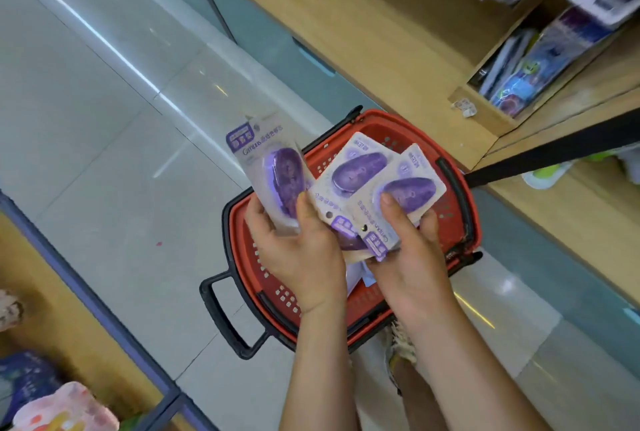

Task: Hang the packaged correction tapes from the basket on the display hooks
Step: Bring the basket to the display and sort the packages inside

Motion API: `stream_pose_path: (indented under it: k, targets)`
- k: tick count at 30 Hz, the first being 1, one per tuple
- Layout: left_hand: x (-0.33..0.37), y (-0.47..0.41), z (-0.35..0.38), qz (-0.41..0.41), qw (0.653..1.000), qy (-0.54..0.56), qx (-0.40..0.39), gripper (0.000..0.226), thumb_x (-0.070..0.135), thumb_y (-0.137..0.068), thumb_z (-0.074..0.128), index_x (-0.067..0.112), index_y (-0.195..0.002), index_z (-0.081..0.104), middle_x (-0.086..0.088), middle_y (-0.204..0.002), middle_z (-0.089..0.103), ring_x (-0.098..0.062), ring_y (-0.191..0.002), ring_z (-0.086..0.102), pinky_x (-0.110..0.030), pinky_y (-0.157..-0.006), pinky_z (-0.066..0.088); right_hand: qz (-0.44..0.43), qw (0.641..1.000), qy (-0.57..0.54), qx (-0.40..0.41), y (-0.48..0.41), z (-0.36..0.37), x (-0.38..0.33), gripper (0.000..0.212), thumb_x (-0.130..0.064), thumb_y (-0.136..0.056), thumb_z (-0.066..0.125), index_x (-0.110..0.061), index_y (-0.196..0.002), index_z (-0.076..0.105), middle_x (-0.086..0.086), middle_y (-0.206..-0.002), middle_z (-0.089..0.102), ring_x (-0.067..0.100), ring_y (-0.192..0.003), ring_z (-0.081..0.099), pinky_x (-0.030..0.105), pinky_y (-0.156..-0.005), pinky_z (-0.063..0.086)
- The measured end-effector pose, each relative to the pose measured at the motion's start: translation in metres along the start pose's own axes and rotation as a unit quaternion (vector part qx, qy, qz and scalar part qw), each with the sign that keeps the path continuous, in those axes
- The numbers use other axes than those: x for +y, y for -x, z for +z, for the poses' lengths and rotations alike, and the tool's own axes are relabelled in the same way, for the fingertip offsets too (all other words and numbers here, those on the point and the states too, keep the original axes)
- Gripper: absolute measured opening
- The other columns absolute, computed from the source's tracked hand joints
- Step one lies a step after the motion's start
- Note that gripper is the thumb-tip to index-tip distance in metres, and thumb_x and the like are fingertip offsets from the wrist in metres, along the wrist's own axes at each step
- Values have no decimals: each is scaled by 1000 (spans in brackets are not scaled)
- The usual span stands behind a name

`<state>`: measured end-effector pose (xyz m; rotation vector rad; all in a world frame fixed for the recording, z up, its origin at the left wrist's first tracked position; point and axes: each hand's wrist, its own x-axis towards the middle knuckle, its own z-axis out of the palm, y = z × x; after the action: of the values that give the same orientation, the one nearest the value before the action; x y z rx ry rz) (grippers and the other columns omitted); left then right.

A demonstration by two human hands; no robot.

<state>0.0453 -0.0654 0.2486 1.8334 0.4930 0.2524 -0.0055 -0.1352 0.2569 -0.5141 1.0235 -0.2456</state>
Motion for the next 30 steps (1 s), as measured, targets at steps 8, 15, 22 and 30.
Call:
stream_pose_path:
  k: [8,15,22,30]
  targets:
    - [26,-1,-35,-106,983,48,-144,23,2,-85,71,20,-98,61,7,-89,72,-9,-80,67,-27,-76,55,-28,998,6,-51,14,-1,-23,41,-4,-72,70,-7,-113,68,16,-106,73,33,-96,70,50,-88,56]
    - [5,-7,-63,-177,947,-87,-255,13,8,-88,71,16,-97,66,-3,-82,73,-21,-75,69,-37,-71,56,-6,993,118,28,22,-42,-22,24,5,-80,69,-5,-102,70,13,-92,75,28,-81,73,36,-65,58]
    - [4,-25,-69,-126,955,-167,-209,18,9,-88,70,15,-103,63,8,-83,68,-14,-76,67,-28,-70,52,-7,973,213,84,-9,-51,-10,24,0,-78,79,-10,-99,73,9,-91,77,24,-78,73,39,-73,59]
    - [71,-14,-82,-410,813,193,-366,29,13,-84,61,8,-113,67,-9,-104,73,-22,-93,70,-38,-89,55,-58,975,214,-4,52,-45,-61,23,4,-78,74,-16,-89,74,8,-87,77,26,-77,74,35,-67,60]
